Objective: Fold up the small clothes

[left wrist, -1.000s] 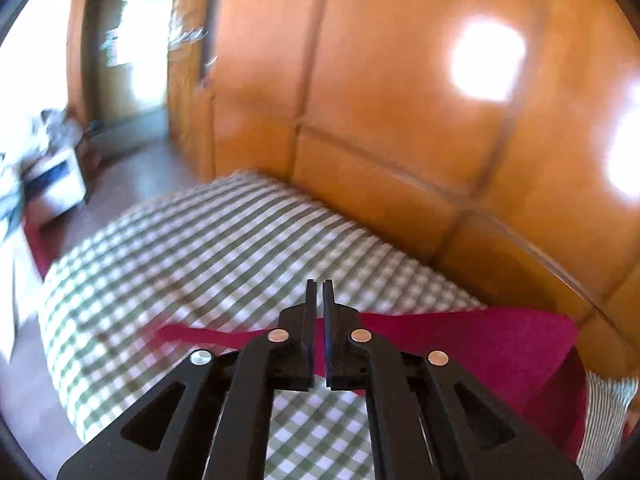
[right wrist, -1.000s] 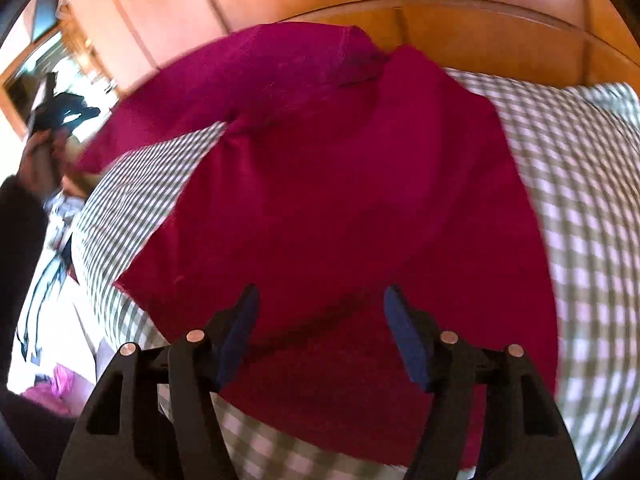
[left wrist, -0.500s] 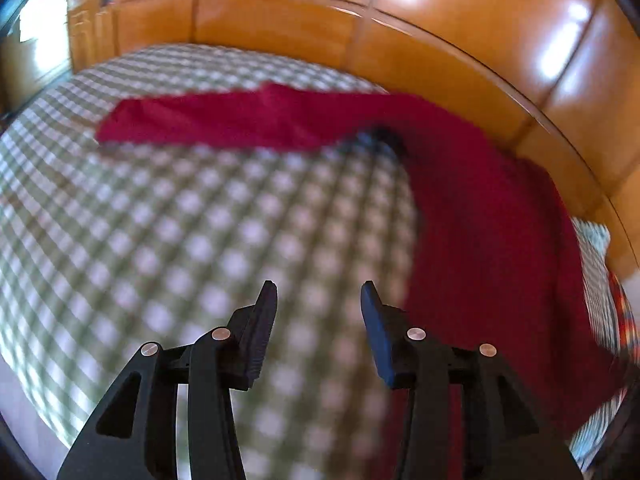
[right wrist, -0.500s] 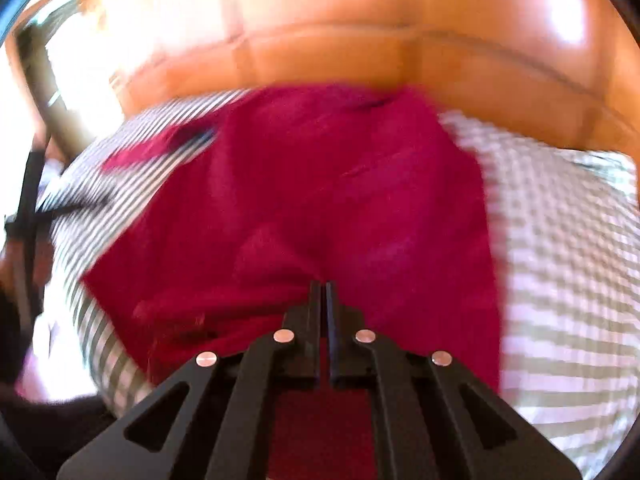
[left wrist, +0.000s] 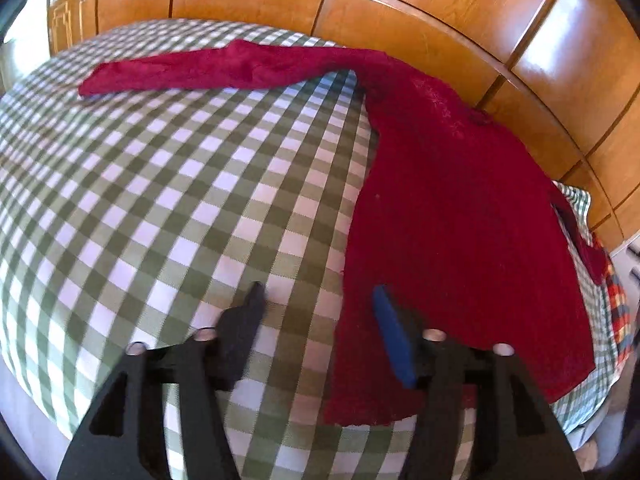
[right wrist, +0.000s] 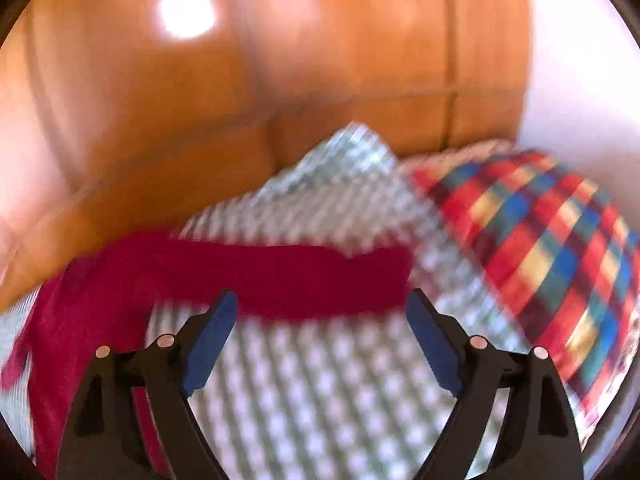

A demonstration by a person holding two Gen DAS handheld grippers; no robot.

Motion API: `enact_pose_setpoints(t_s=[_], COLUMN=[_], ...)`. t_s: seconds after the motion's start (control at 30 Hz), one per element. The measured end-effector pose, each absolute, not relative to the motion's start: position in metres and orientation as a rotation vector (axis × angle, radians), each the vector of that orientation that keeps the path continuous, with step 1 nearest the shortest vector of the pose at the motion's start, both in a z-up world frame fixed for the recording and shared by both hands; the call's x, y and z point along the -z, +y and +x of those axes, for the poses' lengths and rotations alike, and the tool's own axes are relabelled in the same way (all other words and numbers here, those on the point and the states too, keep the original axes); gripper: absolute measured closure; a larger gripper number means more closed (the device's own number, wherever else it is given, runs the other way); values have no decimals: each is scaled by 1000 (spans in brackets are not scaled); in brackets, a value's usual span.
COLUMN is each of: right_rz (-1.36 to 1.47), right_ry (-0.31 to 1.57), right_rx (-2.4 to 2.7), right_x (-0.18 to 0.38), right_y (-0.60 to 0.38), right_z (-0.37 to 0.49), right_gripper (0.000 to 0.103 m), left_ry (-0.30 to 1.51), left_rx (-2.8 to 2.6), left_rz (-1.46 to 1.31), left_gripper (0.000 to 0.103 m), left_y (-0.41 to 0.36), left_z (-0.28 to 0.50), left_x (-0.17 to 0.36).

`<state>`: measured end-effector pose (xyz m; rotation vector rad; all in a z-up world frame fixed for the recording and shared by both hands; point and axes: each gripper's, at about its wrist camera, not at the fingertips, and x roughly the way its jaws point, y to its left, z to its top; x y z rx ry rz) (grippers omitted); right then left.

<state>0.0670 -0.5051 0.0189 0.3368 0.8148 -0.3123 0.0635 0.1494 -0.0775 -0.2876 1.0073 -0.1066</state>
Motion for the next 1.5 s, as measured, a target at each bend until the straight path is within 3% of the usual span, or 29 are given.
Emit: enact_pose_setpoints(t_s=[0.13, 0.17, 0.33, 0.4, 0.7, 1.07, 1.13, 1.2, 1.33, 1.43, 1.5], right_rz=[400, 393, 276, 229, 219, 153, 178, 205, 261, 393, 509], right_ry=[1017, 1052, 1120, 1125, 1057, 1285, 1282, 1264, 1189, 1115, 1057], right_rx=[-19, -72, -170, -193, -236, -376, -401, -369, -246, -79, 24], right_x=[37, 48, 73, 70, 25, 67, 64, 66, 56, 55, 57], right_y=[-441, -419, -335, -322, -355, -348, -353, -366, -418, -477, -517], right_z=[26, 15, -13, -12, -48, -104, -95, -80, -56, -21, 0], right_gripper=[18, 22, 58, 97, 98, 97, 89, 50, 41, 42, 48], left_ry=[1017, 1022, 1045, 1032, 1018, 1137, 1129, 1110, 1044, 980, 954], left_rx=[116, 117, 136, 131, 201, 167, 150, 124, 72, 87, 118], left_rz=[-281, -282, -249, -224, -287, -265, -246, -259, -277, -252, -228], left_gripper=[62, 66, 97, 98, 99, 99, 99, 98, 98, 98, 98], left_y=[144, 143, 127, 122, 142, 151, 154, 162, 168, 150, 130], left_z=[65, 66, 72, 70, 20, -39, -38, -35, -20, -2, 12], left_x=[77, 77, 77, 74, 55, 71, 67, 61, 45, 32, 27])
